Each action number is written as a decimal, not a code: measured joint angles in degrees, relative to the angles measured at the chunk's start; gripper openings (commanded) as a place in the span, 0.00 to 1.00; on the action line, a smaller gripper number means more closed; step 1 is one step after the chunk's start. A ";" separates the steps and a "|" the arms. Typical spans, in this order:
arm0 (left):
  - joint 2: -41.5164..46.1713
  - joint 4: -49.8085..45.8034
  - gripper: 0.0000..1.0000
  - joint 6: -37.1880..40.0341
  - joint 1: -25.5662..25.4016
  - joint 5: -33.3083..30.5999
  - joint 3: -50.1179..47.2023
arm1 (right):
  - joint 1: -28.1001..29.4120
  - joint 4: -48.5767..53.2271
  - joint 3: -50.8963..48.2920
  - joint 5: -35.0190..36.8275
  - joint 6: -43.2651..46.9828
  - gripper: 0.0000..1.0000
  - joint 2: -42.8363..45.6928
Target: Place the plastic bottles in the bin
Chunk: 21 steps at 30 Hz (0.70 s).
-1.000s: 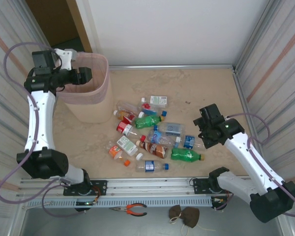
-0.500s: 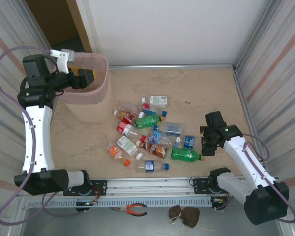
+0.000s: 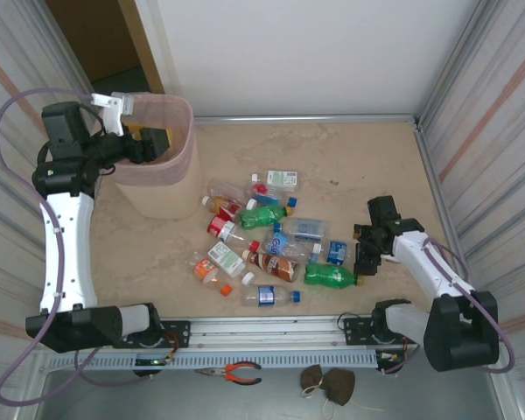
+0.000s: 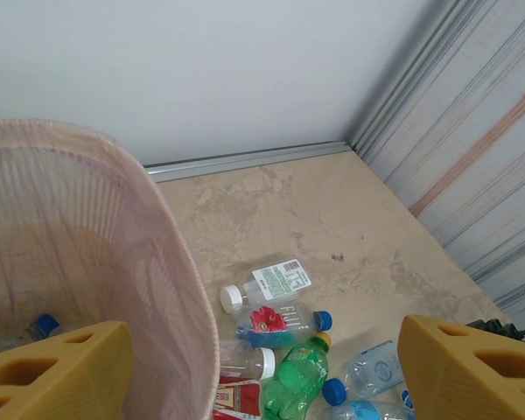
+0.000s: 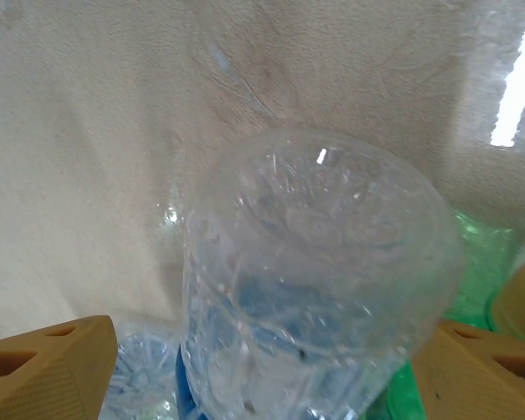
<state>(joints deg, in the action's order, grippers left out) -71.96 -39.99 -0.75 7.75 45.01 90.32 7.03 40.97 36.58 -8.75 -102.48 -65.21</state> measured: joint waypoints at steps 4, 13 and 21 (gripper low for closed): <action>0.35 0.00 0.79 -0.57 0.00 0.02 -0.02 | -0.81 -2.54 -0.07 -0.81 1.70 0.82 -3.89; 0.92 0.00 0.80 -0.90 0.00 0.02 -0.04 | -1.92 -6.62 -0.07 -1.86 5.01 0.77 -9.55; 0.94 0.04 0.79 -1.29 0.00 0.26 -0.15 | -1.92 -8.37 -0.39 -2.91 6.62 0.64 -11.21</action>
<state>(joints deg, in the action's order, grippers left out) -71.02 -39.94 -2.04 7.75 45.28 90.17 5.10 32.60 36.18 -11.66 -95.85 -76.42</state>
